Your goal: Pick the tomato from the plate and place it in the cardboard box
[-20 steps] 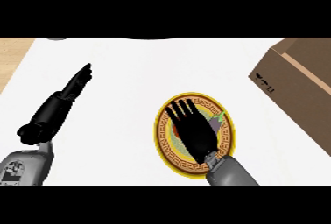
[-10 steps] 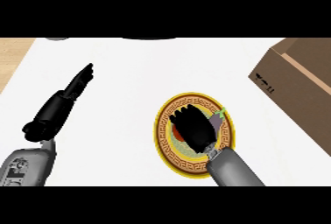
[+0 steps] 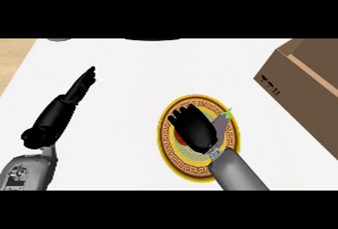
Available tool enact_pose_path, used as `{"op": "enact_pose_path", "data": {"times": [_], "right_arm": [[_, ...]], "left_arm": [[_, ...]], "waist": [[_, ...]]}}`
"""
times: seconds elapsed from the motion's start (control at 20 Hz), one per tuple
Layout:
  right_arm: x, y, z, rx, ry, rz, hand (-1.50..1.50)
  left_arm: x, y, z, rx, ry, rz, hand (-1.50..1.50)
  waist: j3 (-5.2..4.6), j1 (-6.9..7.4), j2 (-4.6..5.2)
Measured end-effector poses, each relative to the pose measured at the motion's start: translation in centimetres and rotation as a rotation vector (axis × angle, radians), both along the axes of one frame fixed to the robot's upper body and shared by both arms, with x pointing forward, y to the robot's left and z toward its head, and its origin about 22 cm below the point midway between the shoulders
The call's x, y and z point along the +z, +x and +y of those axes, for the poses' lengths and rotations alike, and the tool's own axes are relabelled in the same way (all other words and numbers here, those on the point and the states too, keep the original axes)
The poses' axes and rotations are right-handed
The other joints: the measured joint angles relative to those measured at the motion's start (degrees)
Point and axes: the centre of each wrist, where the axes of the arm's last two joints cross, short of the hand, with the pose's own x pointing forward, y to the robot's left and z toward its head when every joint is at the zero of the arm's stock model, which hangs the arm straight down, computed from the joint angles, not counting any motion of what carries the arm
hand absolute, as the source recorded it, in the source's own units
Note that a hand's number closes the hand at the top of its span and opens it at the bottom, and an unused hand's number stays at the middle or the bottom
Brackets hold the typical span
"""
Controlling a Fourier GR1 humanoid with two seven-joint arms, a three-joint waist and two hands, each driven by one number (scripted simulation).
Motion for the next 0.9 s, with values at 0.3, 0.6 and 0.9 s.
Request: {"op": "enact_pose_path", "data": {"times": [0.3, 0.6, 0.9], "right_arm": [[1.6, 4.8, -4.2, -0.209, 0.161, 0.154, 1.50], [5.6, 8.0, -7.5, -0.292, 0.220, 0.115, 1.50], [11.5, 8.3, -9.0, -0.385, 0.329, -0.001, 1.50]], "left_arm": [[-0.4, 0.1, -0.7, -0.002, -0.002, 0.003, 0.00], [0.0, 0.3, -0.2, 0.005, -0.003, 0.001, 0.00], [-0.5, -0.3, 0.6, 0.012, 0.001, 0.004, 0.00]], "waist": [[0.05, 0.28, 0.42], [0.03, 0.09, 0.20], [0.01, -0.31, -0.07]]}}
